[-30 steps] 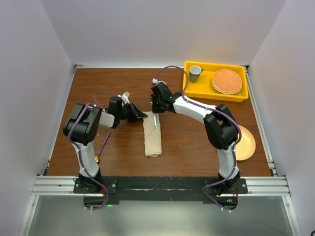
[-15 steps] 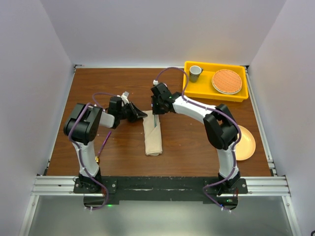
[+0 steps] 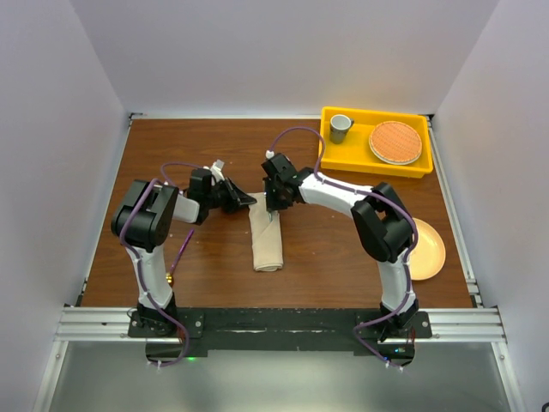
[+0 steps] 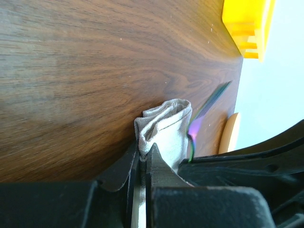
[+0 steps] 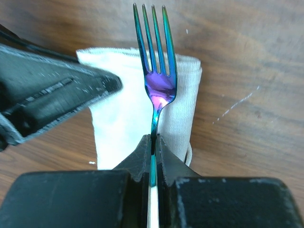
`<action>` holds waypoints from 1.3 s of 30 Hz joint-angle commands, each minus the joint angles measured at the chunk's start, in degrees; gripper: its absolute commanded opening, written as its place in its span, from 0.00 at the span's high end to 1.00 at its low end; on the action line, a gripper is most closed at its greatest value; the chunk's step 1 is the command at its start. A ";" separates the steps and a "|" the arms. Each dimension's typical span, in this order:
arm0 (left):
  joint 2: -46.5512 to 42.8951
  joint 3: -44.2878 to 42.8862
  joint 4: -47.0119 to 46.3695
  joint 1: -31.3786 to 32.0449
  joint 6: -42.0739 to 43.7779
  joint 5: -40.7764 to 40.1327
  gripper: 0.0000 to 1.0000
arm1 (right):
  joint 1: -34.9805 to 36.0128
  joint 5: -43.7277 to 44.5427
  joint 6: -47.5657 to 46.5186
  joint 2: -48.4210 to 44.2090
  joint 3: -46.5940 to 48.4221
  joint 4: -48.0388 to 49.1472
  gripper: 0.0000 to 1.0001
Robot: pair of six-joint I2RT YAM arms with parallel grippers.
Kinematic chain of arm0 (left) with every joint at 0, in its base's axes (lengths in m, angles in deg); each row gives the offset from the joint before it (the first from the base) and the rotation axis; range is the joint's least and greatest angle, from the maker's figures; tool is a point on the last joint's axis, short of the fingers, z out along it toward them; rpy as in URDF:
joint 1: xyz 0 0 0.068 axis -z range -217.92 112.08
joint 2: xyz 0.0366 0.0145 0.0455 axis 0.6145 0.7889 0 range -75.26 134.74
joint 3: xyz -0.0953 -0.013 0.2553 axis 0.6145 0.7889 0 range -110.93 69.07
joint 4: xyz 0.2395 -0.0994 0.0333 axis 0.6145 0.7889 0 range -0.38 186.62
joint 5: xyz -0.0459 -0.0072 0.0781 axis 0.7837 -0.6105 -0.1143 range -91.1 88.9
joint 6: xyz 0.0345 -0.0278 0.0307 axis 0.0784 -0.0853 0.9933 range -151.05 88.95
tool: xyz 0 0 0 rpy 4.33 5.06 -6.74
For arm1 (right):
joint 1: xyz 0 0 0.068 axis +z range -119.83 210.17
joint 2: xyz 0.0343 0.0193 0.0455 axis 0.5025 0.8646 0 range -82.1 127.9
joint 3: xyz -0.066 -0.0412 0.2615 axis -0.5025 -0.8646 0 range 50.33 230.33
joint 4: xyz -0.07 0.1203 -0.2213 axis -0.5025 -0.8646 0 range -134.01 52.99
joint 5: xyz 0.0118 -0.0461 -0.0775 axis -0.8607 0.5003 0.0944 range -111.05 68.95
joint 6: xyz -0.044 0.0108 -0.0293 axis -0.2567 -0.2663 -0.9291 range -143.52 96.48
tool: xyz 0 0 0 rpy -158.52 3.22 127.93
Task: Fold the napkin into a case and place the utensils inside
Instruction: Insert the fork into the folded napkin.
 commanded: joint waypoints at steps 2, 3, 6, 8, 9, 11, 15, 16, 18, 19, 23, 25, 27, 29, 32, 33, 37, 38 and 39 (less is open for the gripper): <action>0.94 -1.15 -1.99 -1.20 0.51 -2.29 1.00 | 1.26 -0.61 1.79 -2.20 -2.45 -1.65 1.00; 0.94 -1.07 -1.99 -1.20 0.68 -2.20 1.00 | 1.26 -0.61 1.79 -2.20 -2.54 -1.65 1.00; 0.85 -0.98 -1.99 -1.28 0.68 -2.20 1.00 | 1.27 -0.35 2.14 -2.03 -2.90 -2.09 0.91; 0.77 -0.89 -1.99 -1.37 0.77 -2.03 1.00 | 1.27 0.09 2.14 -1.94 -2.46 -2.09 0.81; 0.76 -0.89 -1.99 -1.37 0.77 -2.03 1.00 | 1.27 0.35 2.32 -2.03 -2.20 -2.35 0.79; 0.76 -0.98 -2.08 -1.37 0.77 -1.94 1.00 | 1.35 1.40 2.23 -1.85 -0.88 -2.44 0.76; 0.68 -0.71 -2.08 -1.37 0.86 -1.76 1.00 | 1.18 2.81 1.62 -1.41 2.19 -3.23 0.75; 0.68 -0.63 -1.99 -1.37 0.86 -1.85 1.00 | 1.18 3.34 1.53 -1.41 3.24 -3.58 0.75; 0.68 -0.54 -1.99 -1.37 0.86 -1.76 1.00 | 1.27 5.36 0.83 -1.06 4.92 -5.25 0.74; 0.68 -0.54 -2.08 -1.28 1.03 -1.76 1.00 | 1.27 5.80 0.65 -1.06 5.36 -5.87 0.71; 0.76 -0.71 -1.99 -1.37 1.04 -1.68 1.00 | 1.00 7.12 -0.05 -0.54 7.56 -10.08 0.58; 0.85 -0.71 -2.08 -1.37 1.04 -1.59 1.00 | 0.74 6.51 -0.05 -0.53 8.17 -10.01 0.56; 0.94 -0.63 -2.08 -1.28 1.21 -1.50 1.00 | 0.47 5.98 -1.10 0.25 9.92 -9.39 0.56; 0.94 -0.63 -2.08 -1.37 1.21 -1.41 1.00 | 0.39 5.81 -2.42 1.04 11.42 -8.17 0.56; 1.03 -0.63 -2.08 -1.37 1.12 -1.24 1.00 | -0.05 6.86 -3.57 3.33 15.72 -7.98 0.57; 1.03 -0.71 -2.08 -1.37 1.12 -1.15 1.00 | -0.31 7.03 -3.48 3.94 17.65 -8.07 0.57; 1.20 -0.98 -2.17 -1.37 1.04 -0.97 1.00 | -0.58 8.70 -4.71 6.58 21.27 -7.72 0.57; 1.38 -0.98 -2.26 -1.37 1.04 -0.97 1.00 | -0.75 8.97 -5.23 7.63 21.71 -7.28 0.59; 1.47 -0.98 -2.61 -1.28 0.95 -0.97 1.00 | -0.84 9.23 -5.41 8.16 22.84 -7.19 0.60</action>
